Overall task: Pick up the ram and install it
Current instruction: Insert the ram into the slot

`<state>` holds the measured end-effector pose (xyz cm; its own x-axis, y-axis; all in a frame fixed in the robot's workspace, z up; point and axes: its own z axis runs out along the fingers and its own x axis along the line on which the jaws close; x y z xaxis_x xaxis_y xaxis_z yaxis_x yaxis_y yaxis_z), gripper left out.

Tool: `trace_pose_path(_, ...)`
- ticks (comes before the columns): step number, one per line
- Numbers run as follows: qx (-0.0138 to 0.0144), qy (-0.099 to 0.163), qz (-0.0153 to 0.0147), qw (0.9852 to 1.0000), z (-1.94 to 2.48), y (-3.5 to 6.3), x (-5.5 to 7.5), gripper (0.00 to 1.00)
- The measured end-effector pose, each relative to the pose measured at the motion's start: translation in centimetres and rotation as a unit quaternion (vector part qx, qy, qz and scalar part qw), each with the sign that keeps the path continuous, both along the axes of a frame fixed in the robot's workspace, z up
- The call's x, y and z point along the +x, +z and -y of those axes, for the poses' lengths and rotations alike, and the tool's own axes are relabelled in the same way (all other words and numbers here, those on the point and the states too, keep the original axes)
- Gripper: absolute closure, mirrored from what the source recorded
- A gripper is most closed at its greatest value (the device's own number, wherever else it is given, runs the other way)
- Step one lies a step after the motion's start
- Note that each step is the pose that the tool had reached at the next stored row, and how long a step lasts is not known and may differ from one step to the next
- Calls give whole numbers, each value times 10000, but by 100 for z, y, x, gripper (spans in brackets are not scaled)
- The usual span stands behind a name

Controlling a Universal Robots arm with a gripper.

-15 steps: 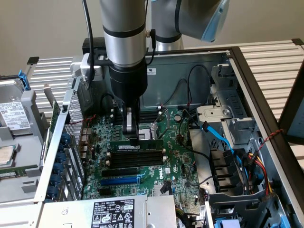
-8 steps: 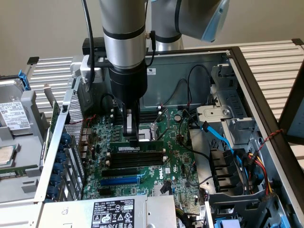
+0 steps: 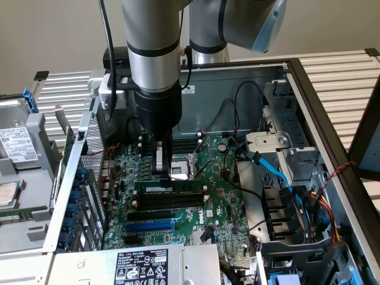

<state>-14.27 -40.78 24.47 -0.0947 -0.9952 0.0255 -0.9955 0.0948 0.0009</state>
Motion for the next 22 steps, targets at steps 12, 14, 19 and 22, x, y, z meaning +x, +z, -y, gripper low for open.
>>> trace_pose_path(12, 1, 120, 10, 9999, 0, -21, -1, 88)
trace_pose_path(14, -1, 120, 9, 9999, 2, -24, -1, 88)
trace_pose_path(19, -7, 120, 10, 9999, 8, -41, 5, 88)
trace_pose_path(22, -11, 121, 10, 9999, 9, -40, 5, 88)
